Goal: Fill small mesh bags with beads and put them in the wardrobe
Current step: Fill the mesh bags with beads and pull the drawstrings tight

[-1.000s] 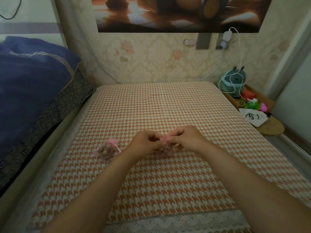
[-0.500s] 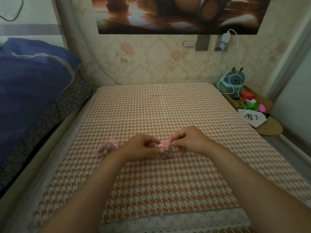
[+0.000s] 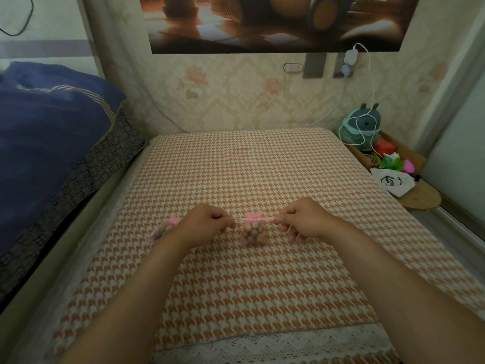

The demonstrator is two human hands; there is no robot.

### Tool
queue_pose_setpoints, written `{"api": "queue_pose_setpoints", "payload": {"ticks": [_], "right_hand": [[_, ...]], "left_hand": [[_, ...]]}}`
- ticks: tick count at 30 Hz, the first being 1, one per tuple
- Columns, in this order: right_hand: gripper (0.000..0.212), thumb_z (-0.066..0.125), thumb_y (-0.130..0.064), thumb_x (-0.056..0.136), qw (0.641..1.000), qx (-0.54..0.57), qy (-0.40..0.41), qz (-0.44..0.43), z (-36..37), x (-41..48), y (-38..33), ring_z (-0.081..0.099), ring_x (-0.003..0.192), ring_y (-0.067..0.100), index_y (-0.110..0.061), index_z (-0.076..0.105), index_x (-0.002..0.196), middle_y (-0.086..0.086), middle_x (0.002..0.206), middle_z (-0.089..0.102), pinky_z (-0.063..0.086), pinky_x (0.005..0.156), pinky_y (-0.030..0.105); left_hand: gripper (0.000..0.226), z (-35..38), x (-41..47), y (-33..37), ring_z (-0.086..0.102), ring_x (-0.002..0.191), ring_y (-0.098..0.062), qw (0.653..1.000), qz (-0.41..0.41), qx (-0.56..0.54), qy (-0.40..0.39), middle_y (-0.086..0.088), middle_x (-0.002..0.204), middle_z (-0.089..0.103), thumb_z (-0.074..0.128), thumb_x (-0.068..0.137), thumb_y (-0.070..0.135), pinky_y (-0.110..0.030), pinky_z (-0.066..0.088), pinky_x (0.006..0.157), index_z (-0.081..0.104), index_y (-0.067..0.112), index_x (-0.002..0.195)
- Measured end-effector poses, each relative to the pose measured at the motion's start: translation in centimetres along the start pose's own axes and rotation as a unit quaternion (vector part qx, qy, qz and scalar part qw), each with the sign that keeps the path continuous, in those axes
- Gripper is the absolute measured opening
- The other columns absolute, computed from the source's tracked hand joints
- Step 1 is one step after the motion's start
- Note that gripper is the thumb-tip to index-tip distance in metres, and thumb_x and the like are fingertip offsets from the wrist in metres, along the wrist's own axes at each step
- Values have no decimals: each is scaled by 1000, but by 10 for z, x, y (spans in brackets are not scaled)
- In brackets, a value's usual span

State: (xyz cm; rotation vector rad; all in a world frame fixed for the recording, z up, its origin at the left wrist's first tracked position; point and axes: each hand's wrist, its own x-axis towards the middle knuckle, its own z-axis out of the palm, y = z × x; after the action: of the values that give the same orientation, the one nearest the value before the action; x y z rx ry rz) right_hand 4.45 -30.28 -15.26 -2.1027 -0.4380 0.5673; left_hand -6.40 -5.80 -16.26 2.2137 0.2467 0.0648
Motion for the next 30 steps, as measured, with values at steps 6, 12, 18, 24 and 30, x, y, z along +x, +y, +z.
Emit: {"api": "queue_pose_setpoints", "payload": {"ticks": [6, 12, 18, 24, 30], "right_hand": [[18, 56, -6, 102, 989, 141, -37, 14, 6, 0, -5, 65, 56, 18, -7, 73, 98, 10, 84, 68, 54, 49, 30], [22, 55, 4, 99, 988, 145, -5, 45, -4, 1, 4, 67, 55, 19, -3, 74, 108, 17, 95, 69, 56, 51, 29], [12, 73, -2, 90, 984, 171, 40, 34, 11, 7, -2, 70, 55, 20, -12, 77, 96, 10, 86, 78, 54, 48, 28], [11, 81, -12, 83, 991, 118, 53, -17, 32, 8, -18, 71, 56, 17, -22, 79, 84, -6, 78, 79, 46, 41, 20], [18, 84, -9, 79, 992, 102, 56, -51, 42, 12, -27, 72, 64, 1, -25, 80, 73, -13, 72, 76, 51, 54, 11]], "left_hand": [[29, 25, 0, 20, 69, 87, -20, 947, -50, -318, 7, -6, 94, 75, 50, 98, 9, -30, 55, 78, 63, -3, 75], [34, 34, -1, 20, 59, 68, -23, 892, -141, -429, 1, -9, 71, 58, 44, 96, 14, -33, 48, 67, 52, 8, 63], [32, 34, 3, 18, 59, 67, -22, 935, -88, -343, -7, -6, 69, 64, 51, 98, 18, -31, 46, 63, 65, 12, 69], [31, 32, -4, 26, 60, 76, -28, 940, -66, -316, -111, -16, 79, 68, 51, 98, 21, -33, 50, 68, 72, 9, 78], [32, 43, -6, 31, 61, 71, -28, 938, -53, -314, -136, -19, 79, 66, 53, 99, 24, -40, 47, 78, 70, -3, 93]]}}
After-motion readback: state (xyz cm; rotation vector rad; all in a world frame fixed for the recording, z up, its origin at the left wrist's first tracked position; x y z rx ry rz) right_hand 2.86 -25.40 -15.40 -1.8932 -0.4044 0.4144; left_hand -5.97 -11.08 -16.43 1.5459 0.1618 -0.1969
